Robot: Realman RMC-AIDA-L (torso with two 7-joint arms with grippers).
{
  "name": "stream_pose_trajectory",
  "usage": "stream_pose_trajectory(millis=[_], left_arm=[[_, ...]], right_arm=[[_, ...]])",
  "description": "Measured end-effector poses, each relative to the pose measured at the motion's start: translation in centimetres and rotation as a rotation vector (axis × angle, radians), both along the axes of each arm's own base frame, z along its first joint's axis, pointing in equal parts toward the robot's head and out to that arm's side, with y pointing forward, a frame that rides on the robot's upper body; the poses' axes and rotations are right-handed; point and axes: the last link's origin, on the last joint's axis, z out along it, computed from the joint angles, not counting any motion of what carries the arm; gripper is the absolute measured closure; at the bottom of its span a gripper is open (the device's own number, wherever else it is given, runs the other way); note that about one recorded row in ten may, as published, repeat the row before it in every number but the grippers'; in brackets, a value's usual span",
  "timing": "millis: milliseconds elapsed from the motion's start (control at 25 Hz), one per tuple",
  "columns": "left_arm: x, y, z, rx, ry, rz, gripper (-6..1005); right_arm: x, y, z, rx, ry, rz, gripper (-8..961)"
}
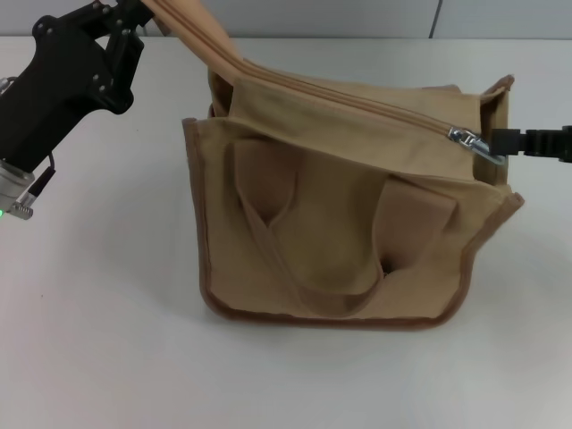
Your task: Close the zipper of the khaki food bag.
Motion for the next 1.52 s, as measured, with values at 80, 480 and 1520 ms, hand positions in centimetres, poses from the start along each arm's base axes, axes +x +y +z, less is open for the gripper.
stream_pose_trajectory(millis=[80,480,1520], left_arm=[[-0.1,0.0,0.0,0.001,0.0,0.002,990],[0.0,-0.1,-0.1,-0.01,-0.007,0.003,990],[-0.5,0.1,0.1,-0.014,-0.033,0.046,959]], right_arm=[[0.3,-0.1,0.2,0.006,-0.002,-0.008,949],[0.5,-0.5,0.6,0.023,0.022,0.013,939],[1.2,-1.3,1.2,0.06,0.069,0.057,185]])
